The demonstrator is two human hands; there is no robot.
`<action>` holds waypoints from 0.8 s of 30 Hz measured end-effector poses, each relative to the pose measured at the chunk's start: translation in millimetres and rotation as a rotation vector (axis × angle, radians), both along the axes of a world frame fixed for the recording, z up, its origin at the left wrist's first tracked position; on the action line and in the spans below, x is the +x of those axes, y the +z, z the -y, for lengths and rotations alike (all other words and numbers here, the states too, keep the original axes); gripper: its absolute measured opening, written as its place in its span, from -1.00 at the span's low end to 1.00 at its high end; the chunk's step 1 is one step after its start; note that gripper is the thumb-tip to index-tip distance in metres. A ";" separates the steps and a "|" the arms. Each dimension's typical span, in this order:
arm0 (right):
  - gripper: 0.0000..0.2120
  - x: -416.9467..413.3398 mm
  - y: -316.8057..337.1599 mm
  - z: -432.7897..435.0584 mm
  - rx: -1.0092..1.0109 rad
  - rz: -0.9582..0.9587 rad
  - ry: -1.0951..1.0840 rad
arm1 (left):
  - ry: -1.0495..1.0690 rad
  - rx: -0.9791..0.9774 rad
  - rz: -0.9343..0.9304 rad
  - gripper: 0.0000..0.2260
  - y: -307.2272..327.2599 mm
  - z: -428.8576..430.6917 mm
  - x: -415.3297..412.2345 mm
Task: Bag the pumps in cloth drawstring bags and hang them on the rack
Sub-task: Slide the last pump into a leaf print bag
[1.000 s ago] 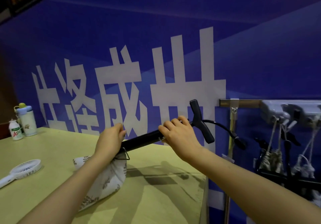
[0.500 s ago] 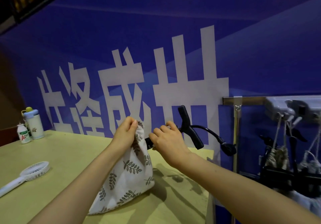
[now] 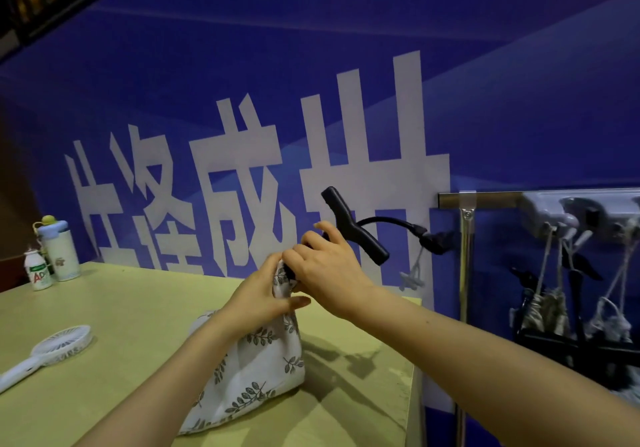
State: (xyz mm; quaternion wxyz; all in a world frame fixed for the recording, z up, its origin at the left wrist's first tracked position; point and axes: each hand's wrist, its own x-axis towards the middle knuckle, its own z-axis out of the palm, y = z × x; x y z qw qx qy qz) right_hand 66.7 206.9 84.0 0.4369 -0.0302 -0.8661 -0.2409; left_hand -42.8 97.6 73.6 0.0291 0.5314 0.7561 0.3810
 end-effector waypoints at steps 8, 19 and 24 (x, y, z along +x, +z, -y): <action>-0.83 6.6 -8.6 -0.5 -0.184 -0.234 0.354 | 0.014 0.342 0.302 -0.70 14.2 22.0 -10.6; -0.74 -43.0 -6.5 23.0 -1.289 0.195 0.224 | -0.074 0.510 0.607 -0.65 23.4 34.4 -13.7; -0.73 -44.6 -16.8 13.8 -1.187 0.369 0.187 | -0.094 0.542 0.642 -0.63 28.6 42.5 -17.7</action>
